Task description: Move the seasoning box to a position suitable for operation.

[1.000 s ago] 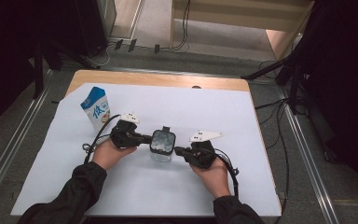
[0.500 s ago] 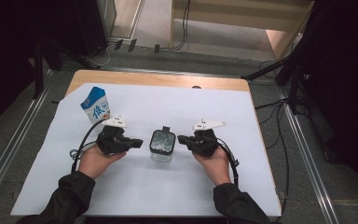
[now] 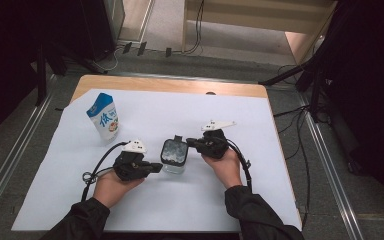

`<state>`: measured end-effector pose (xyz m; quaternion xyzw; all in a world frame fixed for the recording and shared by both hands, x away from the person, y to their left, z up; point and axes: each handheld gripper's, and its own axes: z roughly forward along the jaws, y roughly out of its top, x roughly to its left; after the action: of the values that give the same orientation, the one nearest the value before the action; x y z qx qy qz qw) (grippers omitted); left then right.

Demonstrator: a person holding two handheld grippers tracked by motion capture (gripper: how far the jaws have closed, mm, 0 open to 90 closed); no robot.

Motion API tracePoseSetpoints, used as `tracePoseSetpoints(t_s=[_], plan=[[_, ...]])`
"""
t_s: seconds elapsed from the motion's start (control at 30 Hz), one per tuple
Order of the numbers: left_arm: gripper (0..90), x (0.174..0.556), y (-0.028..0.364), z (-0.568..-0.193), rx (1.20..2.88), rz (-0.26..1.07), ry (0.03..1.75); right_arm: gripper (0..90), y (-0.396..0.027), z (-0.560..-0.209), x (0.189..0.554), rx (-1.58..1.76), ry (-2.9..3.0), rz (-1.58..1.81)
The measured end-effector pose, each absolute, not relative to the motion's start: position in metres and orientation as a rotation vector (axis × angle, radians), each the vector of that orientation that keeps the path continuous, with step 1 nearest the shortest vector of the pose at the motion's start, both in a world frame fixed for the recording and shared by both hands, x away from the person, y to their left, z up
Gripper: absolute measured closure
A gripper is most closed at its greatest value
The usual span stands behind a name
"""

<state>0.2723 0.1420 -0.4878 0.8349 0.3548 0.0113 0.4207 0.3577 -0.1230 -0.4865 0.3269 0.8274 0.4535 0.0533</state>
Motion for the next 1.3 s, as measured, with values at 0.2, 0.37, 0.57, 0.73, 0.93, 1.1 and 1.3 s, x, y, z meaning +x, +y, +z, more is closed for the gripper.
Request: tracePoseSetpoints(t_s=[0.2, 0.37, 0.57, 0.73, 0.93, 1.1, 1.3], plan=[[90.0, 0.276, 0.141, -0.491, 2.097, 0.016, 0.894, 90.0, -0.118, -0.488, 0.355, 0.963, 2.529, 1.360], [90.0, 0.278, 0.142, -0.491, 2.099, 0.010, 0.891, 90.0, -0.120, -0.488, 0.353, 0.978, 2.526, 1.352], [90.0, 0.283, 0.144, -0.491, 2.104, 0.009, 0.897, 90.0, -0.122, -0.488, 0.348, 0.998, 2.527, 1.349], [90.0, 0.289, 0.145, -0.491, 2.107, 0.002, 0.897, 90.0, -0.122, -0.487, 0.342, 0.983, 2.519, 1.331], [90.0, 0.298, 0.149, -0.492, 2.097, 0.001, 0.909, 90.0, -0.127, -0.487, 0.337, 0.995, 2.506, 1.346], [90.0, 0.302, 0.151, -0.492, 2.104, 0.001, 0.913, 90.0, -0.128, -0.488, 0.333, 1.003, 2.502, 1.346], [90.0, 0.310, 0.157, -0.491, 2.102, 0.001, 0.926, 90.0, -0.127, -0.487, 0.326, 1.005, 2.514, 1.340]])
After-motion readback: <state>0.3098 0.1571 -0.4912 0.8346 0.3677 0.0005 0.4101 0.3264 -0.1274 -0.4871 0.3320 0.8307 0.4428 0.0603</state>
